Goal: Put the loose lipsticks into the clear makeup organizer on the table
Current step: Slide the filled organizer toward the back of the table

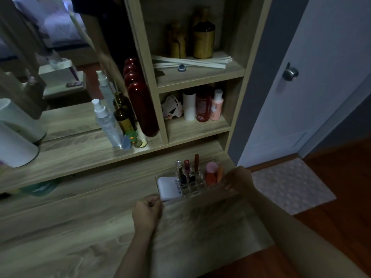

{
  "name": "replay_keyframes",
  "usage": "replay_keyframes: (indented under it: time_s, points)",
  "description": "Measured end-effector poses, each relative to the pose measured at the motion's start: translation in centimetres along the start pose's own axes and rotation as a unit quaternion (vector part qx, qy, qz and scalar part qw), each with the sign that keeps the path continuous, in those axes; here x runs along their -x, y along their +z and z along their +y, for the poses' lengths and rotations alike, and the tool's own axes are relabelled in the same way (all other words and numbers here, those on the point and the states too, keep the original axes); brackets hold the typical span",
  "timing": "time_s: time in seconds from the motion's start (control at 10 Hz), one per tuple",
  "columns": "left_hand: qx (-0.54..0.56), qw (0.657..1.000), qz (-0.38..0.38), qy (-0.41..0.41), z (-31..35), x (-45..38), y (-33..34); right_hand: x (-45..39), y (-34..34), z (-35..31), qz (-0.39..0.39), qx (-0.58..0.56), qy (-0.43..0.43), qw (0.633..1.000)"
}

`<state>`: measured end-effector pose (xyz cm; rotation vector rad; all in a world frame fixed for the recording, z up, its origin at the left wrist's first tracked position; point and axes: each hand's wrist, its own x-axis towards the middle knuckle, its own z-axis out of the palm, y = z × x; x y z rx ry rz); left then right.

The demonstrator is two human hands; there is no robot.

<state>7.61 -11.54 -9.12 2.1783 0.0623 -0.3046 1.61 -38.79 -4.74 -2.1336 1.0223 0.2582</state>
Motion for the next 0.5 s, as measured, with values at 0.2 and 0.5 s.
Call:
replay_keyframes:
  time_s: [0.2,0.5]
  points:
    - [0.001,1.0,0.003,-0.006,0.3,0.0,1.2,-1.3,-0.7,1.2,0.009,-0.012,-0.012,1.0]
    - [-0.012,1.0,-0.02,0.012,-0.1,0.6,0.7,-1.0,-1.6,1.5,-0.066,-0.001,-0.005,0.998]
